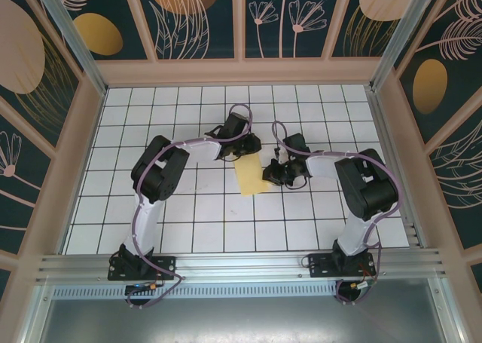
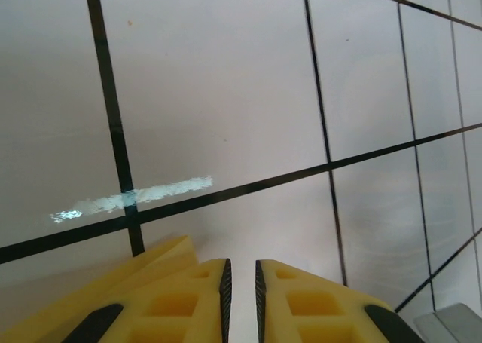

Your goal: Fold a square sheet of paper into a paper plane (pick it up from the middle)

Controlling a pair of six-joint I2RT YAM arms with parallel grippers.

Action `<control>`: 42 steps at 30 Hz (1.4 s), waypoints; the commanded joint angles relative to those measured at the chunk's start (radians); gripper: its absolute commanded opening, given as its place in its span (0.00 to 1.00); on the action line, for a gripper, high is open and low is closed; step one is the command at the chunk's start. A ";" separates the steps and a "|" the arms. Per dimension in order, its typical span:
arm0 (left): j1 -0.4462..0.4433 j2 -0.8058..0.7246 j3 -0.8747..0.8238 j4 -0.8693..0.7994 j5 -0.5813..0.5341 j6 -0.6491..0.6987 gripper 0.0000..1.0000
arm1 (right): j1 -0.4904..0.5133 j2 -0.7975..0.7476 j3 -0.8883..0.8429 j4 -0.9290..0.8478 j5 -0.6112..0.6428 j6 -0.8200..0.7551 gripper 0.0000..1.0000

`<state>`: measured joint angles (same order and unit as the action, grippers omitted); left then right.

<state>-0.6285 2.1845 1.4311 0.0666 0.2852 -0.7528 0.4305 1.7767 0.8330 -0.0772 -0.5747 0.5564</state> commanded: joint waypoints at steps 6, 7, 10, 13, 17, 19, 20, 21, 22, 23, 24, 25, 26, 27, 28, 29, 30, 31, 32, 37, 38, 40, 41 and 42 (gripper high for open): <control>-0.036 -0.112 -0.094 0.050 0.040 -0.009 0.20 | 0.001 0.063 -0.024 -0.044 0.065 -0.003 0.11; -0.043 -0.113 -0.102 0.049 0.036 -0.011 0.19 | 0.001 0.063 -0.024 -0.046 0.067 -0.003 0.11; -0.061 -0.110 -0.128 0.048 0.029 -0.016 0.17 | 0.001 0.065 -0.024 -0.050 0.071 -0.003 0.11; -0.069 -0.099 -0.140 0.050 0.029 -0.025 0.15 | 0.001 0.069 -0.023 -0.049 0.071 0.000 0.11; -0.071 -0.088 -0.150 0.058 0.046 -0.031 0.14 | 0.001 0.074 -0.022 -0.050 0.071 0.000 0.11; -0.071 -0.072 -0.150 0.068 0.080 -0.027 0.13 | 0.001 0.074 -0.020 -0.053 0.070 0.000 0.11; -0.071 -0.067 -0.148 0.069 0.088 -0.026 0.13 | 0.001 0.076 -0.019 -0.052 0.070 0.000 0.11; -0.071 -0.064 -0.151 0.068 0.088 -0.026 0.13 | 0.001 0.077 -0.019 -0.053 0.070 0.000 0.11; -0.070 -0.063 -0.153 0.069 0.086 -0.026 0.13 | 0.001 0.077 -0.017 -0.054 0.070 -0.001 0.11; -0.071 -0.059 -0.152 0.065 0.085 -0.025 0.13 | 0.001 0.078 -0.018 -0.055 0.070 -0.001 0.11; -0.070 -0.055 -0.150 0.060 0.083 -0.024 0.13 | 0.001 0.079 -0.017 -0.055 0.070 -0.001 0.11; -0.070 -0.050 -0.149 0.056 0.080 -0.023 0.13 | 0.001 0.080 -0.018 -0.056 0.070 -0.001 0.11; -0.070 -0.046 -0.146 0.051 0.076 -0.024 0.13 | 0.001 0.080 -0.018 -0.056 0.071 -0.001 0.11; -0.070 -0.042 -0.142 0.043 0.070 -0.022 0.13 | 0.001 0.081 -0.017 -0.058 0.072 -0.001 0.11; -0.071 -0.034 -0.140 0.036 0.062 -0.022 0.13 | 0.001 0.081 -0.017 -0.058 0.071 -0.001 0.11; -0.071 -0.028 -0.135 0.027 0.054 -0.020 0.13 | 0.001 0.082 -0.017 -0.060 0.074 -0.001 0.11; -0.070 -0.023 -0.131 0.019 0.047 -0.018 0.13 | 0.001 0.082 -0.018 -0.063 0.076 -0.003 0.11; -0.071 -0.018 -0.128 0.013 0.041 -0.016 0.13 | 0.001 0.082 -0.018 -0.063 0.075 -0.003 0.11; -0.071 -0.013 -0.125 0.005 0.034 -0.015 0.13 | 0.001 0.082 -0.019 -0.064 0.076 -0.003 0.11; -0.070 0.013 -0.085 -0.057 -0.028 0.000 0.14 | 0.003 0.081 -0.022 -0.079 0.088 -0.012 0.11; -0.070 0.017 -0.074 -0.067 -0.047 0.003 0.14 | 0.006 0.081 -0.022 -0.088 0.096 -0.017 0.11; -0.070 0.028 -0.050 -0.092 -0.085 0.009 0.15 | 0.012 0.078 -0.027 -0.102 0.104 -0.028 0.11; -0.071 0.034 -0.034 -0.109 -0.111 0.014 0.14 | 0.014 0.076 -0.031 -0.107 0.107 -0.030 0.11; -0.070 0.040 -0.018 -0.125 -0.136 0.022 0.14 | 0.015 0.075 -0.035 -0.113 0.108 -0.033 0.11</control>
<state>-0.7078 2.1677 1.3720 0.0151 0.2832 -0.7662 0.4290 1.7908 0.8406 -0.0750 -0.5880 0.5526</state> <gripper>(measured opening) 0.143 0.112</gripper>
